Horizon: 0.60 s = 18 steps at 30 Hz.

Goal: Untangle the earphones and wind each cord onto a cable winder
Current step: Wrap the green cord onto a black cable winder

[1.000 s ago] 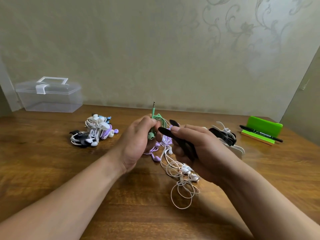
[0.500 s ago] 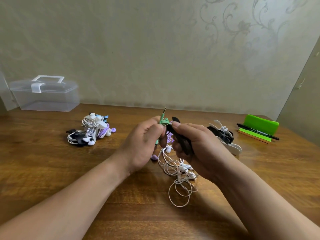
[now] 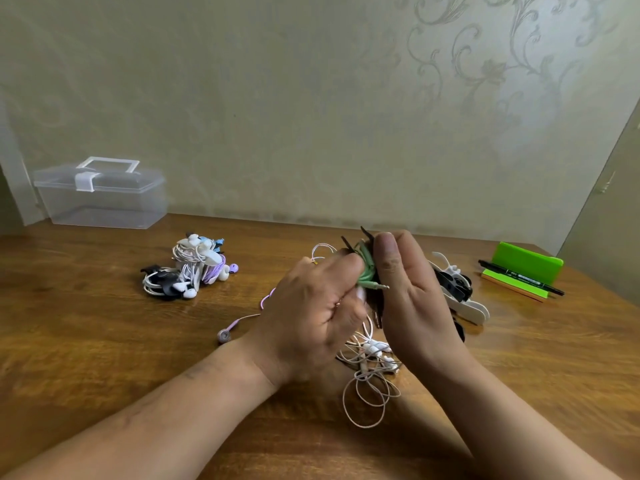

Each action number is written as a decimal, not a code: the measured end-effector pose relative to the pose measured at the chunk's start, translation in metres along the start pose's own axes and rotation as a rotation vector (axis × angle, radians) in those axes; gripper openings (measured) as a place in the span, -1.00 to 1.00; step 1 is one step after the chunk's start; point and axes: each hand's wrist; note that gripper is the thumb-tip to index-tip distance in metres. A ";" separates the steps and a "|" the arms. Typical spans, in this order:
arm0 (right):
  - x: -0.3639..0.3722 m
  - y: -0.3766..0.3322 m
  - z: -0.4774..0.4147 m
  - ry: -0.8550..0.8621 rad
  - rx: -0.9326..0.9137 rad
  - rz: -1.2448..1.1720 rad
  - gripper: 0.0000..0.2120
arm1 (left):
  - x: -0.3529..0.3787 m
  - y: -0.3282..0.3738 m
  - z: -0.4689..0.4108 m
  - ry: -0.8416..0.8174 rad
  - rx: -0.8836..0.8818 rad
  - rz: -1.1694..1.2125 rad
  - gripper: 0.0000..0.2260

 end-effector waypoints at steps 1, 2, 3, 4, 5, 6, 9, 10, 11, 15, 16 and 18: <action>0.000 0.001 0.000 0.014 0.009 -0.009 -0.67 | 0.000 0.001 0.000 -0.013 0.004 -0.011 -0.91; 0.000 0.000 0.000 0.023 0.035 -0.017 -0.69 | 0.000 0.002 0.000 -0.027 0.008 -0.024 -0.91; 0.000 -0.001 0.000 0.028 0.075 -0.033 -0.70 | 0.000 0.003 0.000 -0.040 0.011 -0.035 -0.91; -0.001 -0.003 0.000 0.028 0.130 -0.053 -0.72 | -0.001 0.004 0.000 -0.061 0.002 -0.043 -0.90; -0.002 -0.004 -0.002 0.023 0.198 -0.076 -0.73 | -0.002 0.005 0.000 -0.093 -0.021 -0.047 -0.86; -0.004 -0.005 -0.003 0.008 0.283 -0.095 -0.75 | -0.003 0.007 0.000 -0.135 -0.062 -0.052 -0.79; -0.011 -0.002 -0.010 -0.068 0.507 -0.132 -0.75 | -0.007 0.006 -0.001 -0.273 -0.235 -0.051 -0.53; -0.014 -0.001 -0.013 -0.095 0.555 -0.156 -0.72 | -0.009 0.005 -0.001 -0.301 -0.285 -0.025 -0.51; -0.016 0.001 -0.014 -0.117 0.588 -0.176 -0.70 | -0.011 0.007 -0.001 -0.314 -0.333 0.023 -0.51; -0.023 0.007 -0.020 -0.116 0.512 -0.116 -0.75 | -0.012 0.009 -0.002 -0.296 -0.573 0.468 -0.69; -0.027 0.006 -0.021 -0.114 0.411 -0.029 -0.75 | -0.013 0.005 -0.003 -0.275 -0.630 0.592 -0.70; -0.035 -0.002 -0.021 -0.197 0.121 0.180 -0.60 | -0.016 -0.003 -0.007 -0.229 -0.709 0.711 -0.69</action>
Point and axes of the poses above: each hand's wrist, its own z-axis away from the middle knuckle, its own x-axis out of the palm, y = z × x, and after that the axes turned 10 degrees about y, right-handed
